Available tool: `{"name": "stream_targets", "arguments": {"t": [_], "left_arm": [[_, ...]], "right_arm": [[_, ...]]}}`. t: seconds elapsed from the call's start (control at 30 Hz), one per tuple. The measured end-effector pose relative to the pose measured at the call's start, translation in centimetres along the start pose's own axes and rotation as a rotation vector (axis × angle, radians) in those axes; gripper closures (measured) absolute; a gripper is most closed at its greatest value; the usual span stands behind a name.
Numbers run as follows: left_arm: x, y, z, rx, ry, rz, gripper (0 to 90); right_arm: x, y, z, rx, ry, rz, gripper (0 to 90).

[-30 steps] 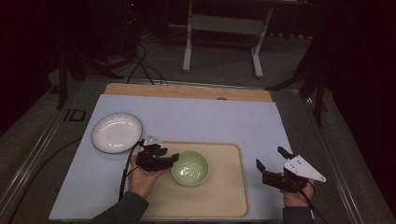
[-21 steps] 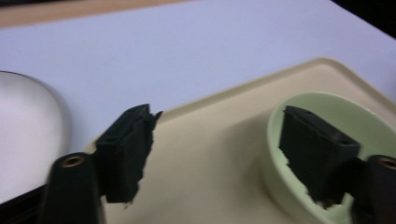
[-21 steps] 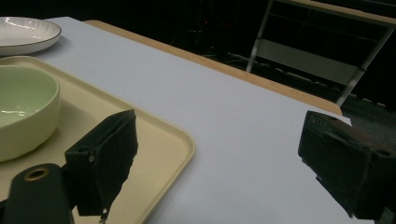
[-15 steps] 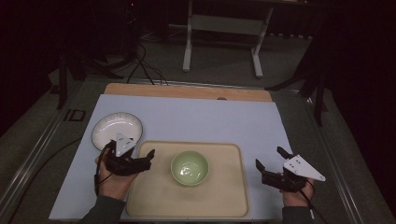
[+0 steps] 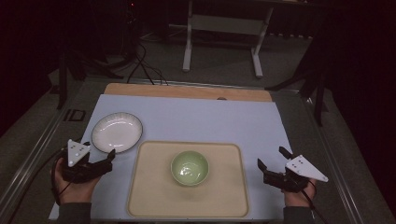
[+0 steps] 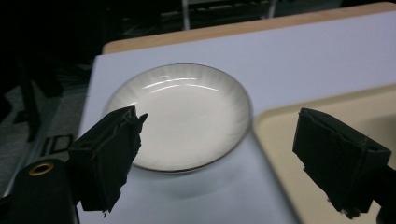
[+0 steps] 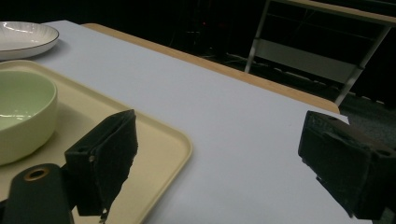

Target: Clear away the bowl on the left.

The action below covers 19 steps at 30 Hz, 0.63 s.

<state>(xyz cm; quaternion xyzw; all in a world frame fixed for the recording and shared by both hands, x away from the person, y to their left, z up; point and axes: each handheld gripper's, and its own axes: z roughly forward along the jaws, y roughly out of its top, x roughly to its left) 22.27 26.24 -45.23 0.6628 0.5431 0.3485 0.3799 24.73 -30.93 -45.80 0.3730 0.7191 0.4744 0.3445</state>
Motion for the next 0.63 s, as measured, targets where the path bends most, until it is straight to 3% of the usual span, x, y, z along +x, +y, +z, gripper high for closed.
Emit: {"name": "stream_targets", "arguments": {"t": [0.3, 0.63], "left_arm": [[2.5, -0.8, 0.4, 0.01, 0.062, -0.065, 15.3], [4.1, -1.3, 0.2, 0.003, 0.082, -0.122, 15.3]], "right_arm": [[-0.4, -0.1, 0.0, 0.003, -0.014, 0.011, 11.4], [-0.6, -0.3, 0.0, 0.008, -0.024, 0.02, 11.4]]}}
